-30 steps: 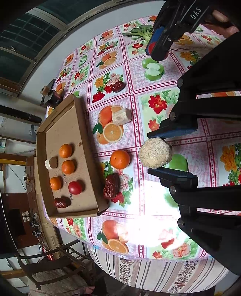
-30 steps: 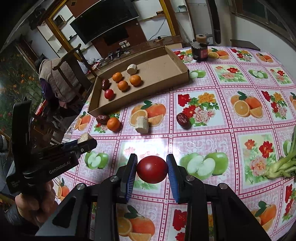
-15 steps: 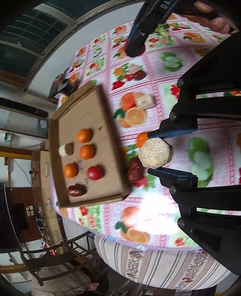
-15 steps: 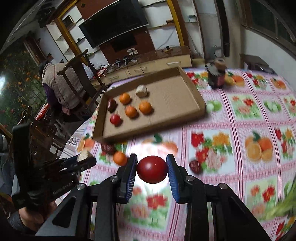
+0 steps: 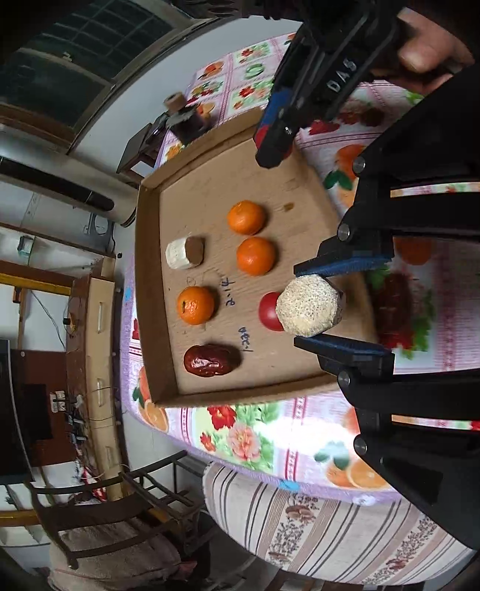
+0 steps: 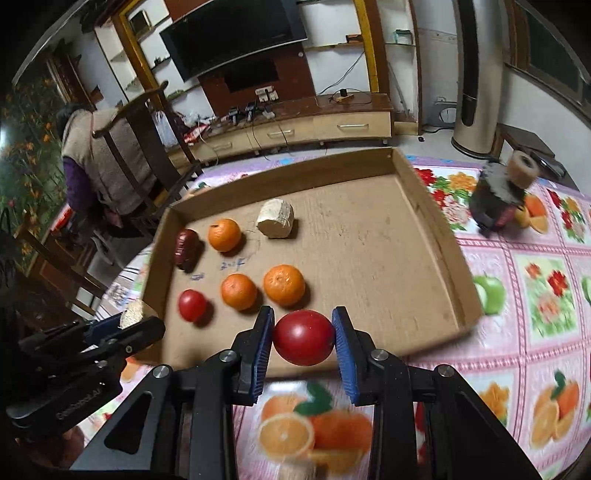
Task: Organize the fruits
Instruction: 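Carry the root piece and tomato over the cardboard box, then open both tools to drop the root piece and tomato into the box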
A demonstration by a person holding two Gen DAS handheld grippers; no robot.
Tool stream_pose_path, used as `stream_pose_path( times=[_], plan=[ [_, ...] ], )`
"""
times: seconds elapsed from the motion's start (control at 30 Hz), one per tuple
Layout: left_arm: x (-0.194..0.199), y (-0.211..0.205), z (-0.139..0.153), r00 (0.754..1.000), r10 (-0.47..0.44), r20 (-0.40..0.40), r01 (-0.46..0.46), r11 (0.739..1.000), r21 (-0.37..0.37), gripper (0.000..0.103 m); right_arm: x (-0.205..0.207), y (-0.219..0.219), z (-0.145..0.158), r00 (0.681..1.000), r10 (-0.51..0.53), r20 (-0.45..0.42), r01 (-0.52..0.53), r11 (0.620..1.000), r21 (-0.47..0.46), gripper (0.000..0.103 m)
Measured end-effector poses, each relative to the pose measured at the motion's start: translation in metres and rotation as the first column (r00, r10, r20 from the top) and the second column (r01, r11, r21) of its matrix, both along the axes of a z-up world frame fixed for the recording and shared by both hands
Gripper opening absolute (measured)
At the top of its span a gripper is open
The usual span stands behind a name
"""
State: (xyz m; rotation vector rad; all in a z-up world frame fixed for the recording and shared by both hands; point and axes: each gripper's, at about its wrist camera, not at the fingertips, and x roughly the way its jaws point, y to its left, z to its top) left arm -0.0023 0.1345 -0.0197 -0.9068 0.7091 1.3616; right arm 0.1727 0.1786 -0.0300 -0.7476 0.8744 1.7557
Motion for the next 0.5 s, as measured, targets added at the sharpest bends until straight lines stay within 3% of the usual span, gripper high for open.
stream_pose_path(
  times=[0.3,0.5],
  plan=[
    [-0.003,0.013,-0.033,1.0,0.015,0.015,-0.014,0.997,-0.075,0.028,-0.012,0.019,-0.04,0.994,0.083,0.075,-0.075,0.992,-0.098,0.034],
    [0.0,0.0,-0.039,1.0,-0.016,0.004,0.016,0.995,-0.098,0.028,-0.021,0.001,-0.039,0.976,0.162,0.143,-0.149,0.984,-0.096,0.034]
  ],
)
